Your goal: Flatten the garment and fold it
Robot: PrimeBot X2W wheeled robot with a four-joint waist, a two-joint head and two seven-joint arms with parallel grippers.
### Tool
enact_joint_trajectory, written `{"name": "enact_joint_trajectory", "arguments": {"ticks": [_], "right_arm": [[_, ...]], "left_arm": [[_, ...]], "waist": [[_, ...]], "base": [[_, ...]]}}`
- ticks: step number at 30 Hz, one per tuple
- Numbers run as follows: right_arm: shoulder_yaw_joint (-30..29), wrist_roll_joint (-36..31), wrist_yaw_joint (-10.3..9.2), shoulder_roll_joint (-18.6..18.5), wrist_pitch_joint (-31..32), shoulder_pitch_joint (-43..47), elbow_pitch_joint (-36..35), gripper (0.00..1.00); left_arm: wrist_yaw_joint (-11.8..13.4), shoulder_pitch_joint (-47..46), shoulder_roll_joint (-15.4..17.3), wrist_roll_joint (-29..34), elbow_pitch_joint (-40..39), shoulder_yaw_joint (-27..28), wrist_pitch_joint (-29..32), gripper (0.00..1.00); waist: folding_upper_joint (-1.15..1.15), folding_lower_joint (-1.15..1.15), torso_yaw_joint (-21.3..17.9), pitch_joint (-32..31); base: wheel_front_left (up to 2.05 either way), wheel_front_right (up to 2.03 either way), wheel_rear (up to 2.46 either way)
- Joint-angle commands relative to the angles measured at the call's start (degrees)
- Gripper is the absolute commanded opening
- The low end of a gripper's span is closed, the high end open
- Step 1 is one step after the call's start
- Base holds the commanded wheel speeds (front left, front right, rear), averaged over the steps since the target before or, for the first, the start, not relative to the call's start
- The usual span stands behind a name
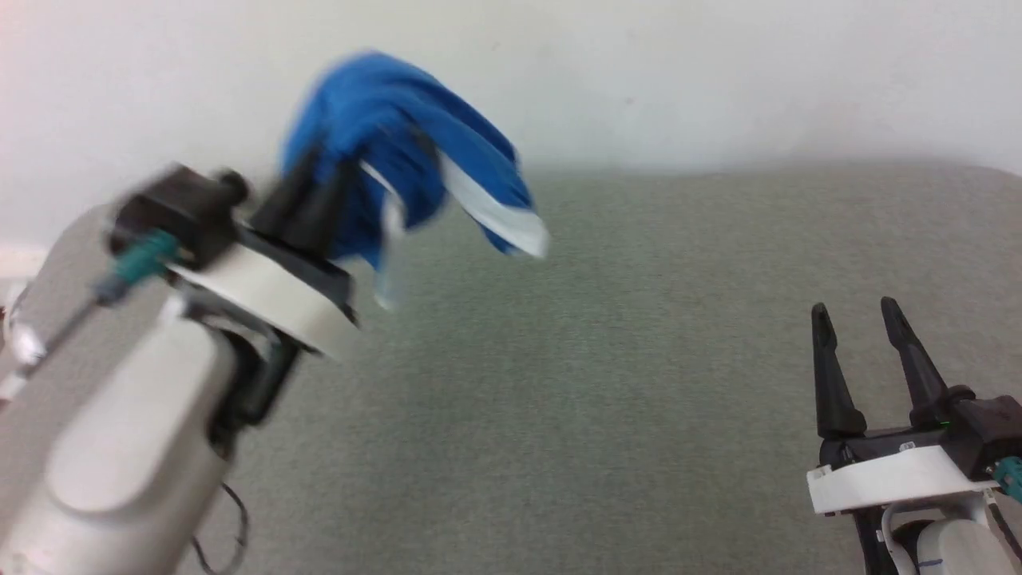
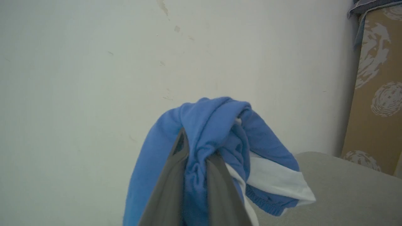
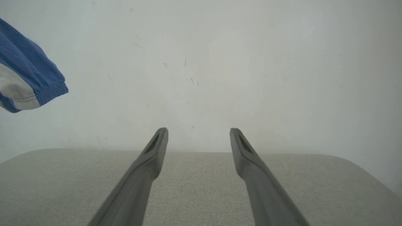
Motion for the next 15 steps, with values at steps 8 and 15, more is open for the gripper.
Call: {"name": "enact_joint_trajectory", "arguments": {"ticks": [8,15], "right_arm": [[-0.2,0.0,-0.05,0.1,-0.3,-0.3,-1.1,1.0],[1.2,0.6,-0.05,0.1,-0.3,-1.0,-0.2,1.0]], "left_arm": [[0.5,5.0,-6.5,0.3,3.1,-7.1,2.1,0.0],[2.2,4.4,-11.3,3.7,14.8,-12.7,5.4,0.0]], "waist": [[0.0,0.0,-9.6,1.6],[0.0,0.0,-15.2,6.3]], "base": [[0.0,0.0,0.0],[0.0,0.0,0.0]]}}
